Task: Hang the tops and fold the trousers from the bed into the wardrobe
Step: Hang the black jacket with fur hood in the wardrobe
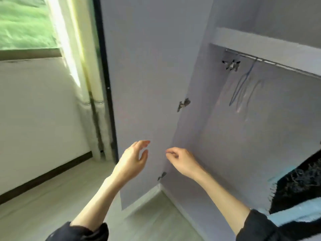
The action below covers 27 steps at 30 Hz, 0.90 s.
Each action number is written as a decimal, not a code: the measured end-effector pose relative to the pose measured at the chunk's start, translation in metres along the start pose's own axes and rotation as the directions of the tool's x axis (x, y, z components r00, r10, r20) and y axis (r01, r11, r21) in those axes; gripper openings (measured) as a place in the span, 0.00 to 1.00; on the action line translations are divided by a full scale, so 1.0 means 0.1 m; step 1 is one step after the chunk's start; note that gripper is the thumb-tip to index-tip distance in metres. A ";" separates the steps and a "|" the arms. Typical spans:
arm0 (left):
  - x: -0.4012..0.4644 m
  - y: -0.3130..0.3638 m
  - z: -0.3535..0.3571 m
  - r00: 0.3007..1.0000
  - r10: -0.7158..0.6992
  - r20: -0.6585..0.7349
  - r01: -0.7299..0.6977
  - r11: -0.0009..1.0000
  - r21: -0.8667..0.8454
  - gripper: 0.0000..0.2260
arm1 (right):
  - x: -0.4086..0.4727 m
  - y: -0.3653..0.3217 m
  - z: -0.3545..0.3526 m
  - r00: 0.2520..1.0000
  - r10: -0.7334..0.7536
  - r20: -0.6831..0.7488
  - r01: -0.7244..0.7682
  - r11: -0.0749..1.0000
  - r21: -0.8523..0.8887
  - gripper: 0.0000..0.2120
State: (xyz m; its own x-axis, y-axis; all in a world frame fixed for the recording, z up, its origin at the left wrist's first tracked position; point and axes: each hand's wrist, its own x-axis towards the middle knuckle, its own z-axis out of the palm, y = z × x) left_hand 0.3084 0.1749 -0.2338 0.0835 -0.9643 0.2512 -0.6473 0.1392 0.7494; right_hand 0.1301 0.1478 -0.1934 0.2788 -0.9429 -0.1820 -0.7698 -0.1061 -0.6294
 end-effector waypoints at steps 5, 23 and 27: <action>-0.64 -0.69 -0.99 0.966 -0.207 -0.155 0.215 0.976 0.040 0.13 | 0.09 -0.90 0.89 0.962 -0.194 0.191 0.191 0.981 0.038 0.11; -1.36 -2.80 -3.94 0.332 -0.615 -0.715 0.746 0.635 -0.200 0.13 | 1.67 -4.48 3.46 0.392 -0.649 0.652 0.695 0.673 0.252 0.12; -1.47 -3.00 -4.26 0.149 -0.621 -0.769 0.779 0.553 -0.296 0.13 | 1.85 -5.21 3.92 0.186 -0.657 0.731 0.778 0.553 0.300 0.13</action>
State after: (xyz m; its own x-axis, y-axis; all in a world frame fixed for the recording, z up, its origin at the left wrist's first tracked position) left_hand 0.8124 0.3710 -0.2345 0.9975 -0.0566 0.0431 -0.0687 -0.6078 0.7911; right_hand 0.8085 0.1522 -0.1955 0.9771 0.1253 -0.1720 -0.0365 -0.6975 -0.7157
